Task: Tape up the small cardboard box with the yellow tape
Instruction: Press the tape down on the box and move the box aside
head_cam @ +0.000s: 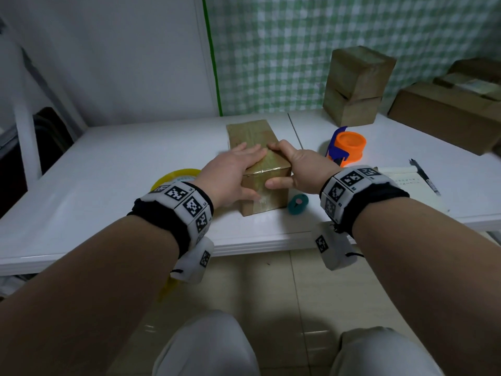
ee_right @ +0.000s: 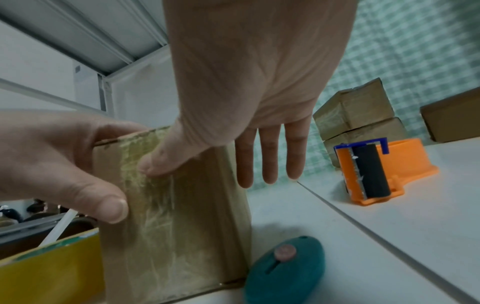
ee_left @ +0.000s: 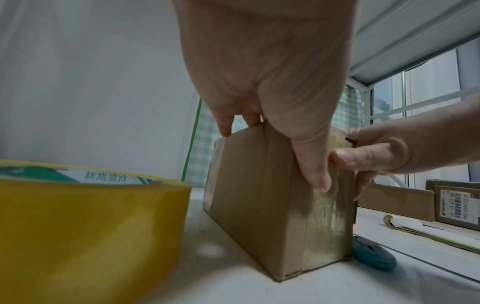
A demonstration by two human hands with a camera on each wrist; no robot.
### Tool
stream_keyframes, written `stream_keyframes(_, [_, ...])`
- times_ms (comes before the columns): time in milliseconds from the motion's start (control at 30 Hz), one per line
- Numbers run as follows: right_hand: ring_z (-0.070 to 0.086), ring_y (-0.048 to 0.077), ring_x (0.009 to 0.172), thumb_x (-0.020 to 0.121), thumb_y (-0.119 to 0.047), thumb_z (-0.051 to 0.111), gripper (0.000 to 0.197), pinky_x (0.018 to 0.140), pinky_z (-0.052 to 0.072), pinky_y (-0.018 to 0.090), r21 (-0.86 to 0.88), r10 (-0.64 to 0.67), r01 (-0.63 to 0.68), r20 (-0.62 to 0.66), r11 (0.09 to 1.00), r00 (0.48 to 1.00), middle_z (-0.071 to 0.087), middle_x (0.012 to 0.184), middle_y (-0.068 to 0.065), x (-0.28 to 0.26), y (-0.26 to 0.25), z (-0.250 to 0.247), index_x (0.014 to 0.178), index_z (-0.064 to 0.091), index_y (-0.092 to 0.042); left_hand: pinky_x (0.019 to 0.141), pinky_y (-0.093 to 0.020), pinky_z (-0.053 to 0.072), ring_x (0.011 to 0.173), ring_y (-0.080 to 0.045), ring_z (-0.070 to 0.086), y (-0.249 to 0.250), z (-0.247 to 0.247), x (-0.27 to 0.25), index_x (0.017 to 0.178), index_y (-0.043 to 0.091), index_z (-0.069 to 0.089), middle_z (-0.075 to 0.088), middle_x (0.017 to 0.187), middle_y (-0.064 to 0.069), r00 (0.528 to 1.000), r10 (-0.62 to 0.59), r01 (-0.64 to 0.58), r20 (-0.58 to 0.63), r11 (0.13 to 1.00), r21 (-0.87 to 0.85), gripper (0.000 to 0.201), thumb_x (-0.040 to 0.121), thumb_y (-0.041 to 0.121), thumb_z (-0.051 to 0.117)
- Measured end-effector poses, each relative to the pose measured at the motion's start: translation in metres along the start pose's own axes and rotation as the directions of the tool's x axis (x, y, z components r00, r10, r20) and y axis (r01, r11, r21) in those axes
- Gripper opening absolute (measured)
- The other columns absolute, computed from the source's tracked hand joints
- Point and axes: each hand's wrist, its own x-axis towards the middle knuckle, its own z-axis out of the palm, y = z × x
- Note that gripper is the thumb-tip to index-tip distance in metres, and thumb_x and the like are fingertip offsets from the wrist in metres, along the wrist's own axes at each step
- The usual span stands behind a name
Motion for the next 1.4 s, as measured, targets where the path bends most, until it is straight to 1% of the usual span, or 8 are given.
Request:
stream_keyframes(433, [0.062, 0.029, 0.100, 0.091, -0.047, 0.051, 0.078, 0.066, 0.040, 0.033, -0.456, 0.061, -0.051, 0.008, 0.889, 0.998, 0.064, 0.115, 0.012, -0.011, -0.028, -0.006, 0.151, 0.003, -0.034, 0.120, -0.033, 0.017, 0.149, -0.019, 0.012, 0.005, -0.014, -0.005, 0.152, 0.016, 0.012, 0.008, 0.162, -0.005, 0.997, 0.016, -0.024, 0.074, 0.993, 0.112, 0.090, 0.083, 0.037, 0.066])
stream_keyframes(667, [0.059, 0.031, 0.110, 0.093, -0.043, 0.051, 0.072, 0.068, 0.042, 0.034, -0.519, 0.143, -0.134, -0.022, 0.844, 0.989, 0.058, 0.124, 0.013, -0.018, -0.045, -0.012, 0.151, 0.012, -0.029, 0.119, -0.033, 0.019, 0.147, -0.022, 0.018, 0.005, -0.009, -0.015, 0.150, 0.016, 0.024, 0.014, 0.161, -0.006, 0.999, -0.031, 0.031, -0.007, 0.999, 0.021, 0.081, 0.084, 0.034, 0.067])
stream_keyframes(767, [0.061, 0.027, 0.105, 0.088, -0.056, 0.050, 0.076, 0.067, 0.044, 0.032, -0.494, 0.188, -0.173, -0.018, 0.852, 0.982, 0.060, 0.120, 0.010, -0.019, -0.051, -0.013, 0.149, 0.021, -0.022, 0.117, -0.038, 0.027, 0.144, -0.024, 0.026, -0.003, -0.015, -0.022, 0.147, 0.025, 0.031, 0.017, 0.159, -0.008, 0.996, -0.087, 0.087, 0.007, 0.995, -0.049, 0.077, 0.081, 0.040, 0.068])
stream_keyframes(867, [0.058, 0.024, 0.092, 0.074, -0.081, 0.040, 0.096, 0.069, 0.046, 0.032, -0.430, 0.262, -0.243, -0.014, 0.870, 0.965, 0.062, 0.112, 0.009, -0.017, -0.060, -0.013, 0.144, 0.030, -0.016, 0.113, -0.033, 0.032, 0.135, -0.023, 0.039, -0.008, -0.026, -0.028, 0.143, 0.025, 0.041, 0.039, 0.148, -0.009, 0.994, -0.105, 0.105, 0.009, 0.987, -0.119, 0.061, 0.088, 0.047, 0.054])
stream_keyframes(967, [0.060, 0.025, 0.096, 0.060, -0.091, 0.034, 0.107, 0.083, 0.052, 0.036, -0.271, 0.303, -0.300, -0.033, 0.915, 0.953, 0.063, 0.115, 0.009, -0.008, -0.068, -0.010, 0.134, 0.046, -0.014, 0.108, -0.030, 0.033, 0.133, -0.023, 0.044, -0.014, -0.036, -0.032, 0.134, 0.017, 0.054, 0.051, 0.143, -0.007, 0.992, -0.125, 0.121, 0.000, 0.954, -0.274, 0.043, 0.099, 0.034, 0.039])
stream_keyframes(1067, [0.060, 0.028, 0.108, 0.060, -0.086, 0.046, 0.107, 0.092, 0.051, 0.040, -0.186, 0.338, -0.341, -0.048, 0.921, 0.940, 0.060, 0.123, 0.010, 0.006, -0.072, -0.002, 0.140, 0.038, -0.015, 0.104, -0.030, 0.035, 0.128, -0.026, 0.049, -0.022, -0.038, -0.031, 0.127, 0.008, 0.059, 0.057, 0.136, -0.011, 0.989, -0.147, 0.124, -0.036, 0.923, -0.363, 0.039, 0.100, 0.025, 0.038])
stream_keyframes(1167, [0.058, 0.029, 0.102, 0.062, -0.070, 0.057, 0.096, 0.087, 0.053, 0.039, -0.116, 0.349, -0.356, -0.078, 0.927, 0.934, 0.054, 0.119, 0.010, 0.022, -0.073, 0.003, 0.142, 0.033, -0.022, 0.104, -0.026, 0.034, 0.129, -0.024, 0.048, -0.033, -0.037, -0.017, 0.132, 0.012, 0.056, 0.056, 0.138, -0.009, 0.977, -0.201, 0.162, -0.077, 0.923, -0.349, 0.038, 0.098, 0.023, 0.040])
stream_keyframes(1400, [0.053, 0.037, 0.110, 0.065, -0.059, 0.056, 0.078, 0.088, 0.047, 0.039, 0.097, 0.405, -0.396, -0.336, 0.913, 0.850, 0.045, 0.123, 0.013, 0.066, -0.044, -0.006, 0.134, 0.038, -0.029, 0.103, -0.028, 0.037, 0.120, -0.025, 0.056, -0.052, -0.035, 0.039, 0.128, 0.013, 0.059, 0.064, 0.128, -0.009, 0.947, -0.298, 0.231, -0.117, 0.888, -0.397, 0.038, 0.093, 0.020, 0.047])
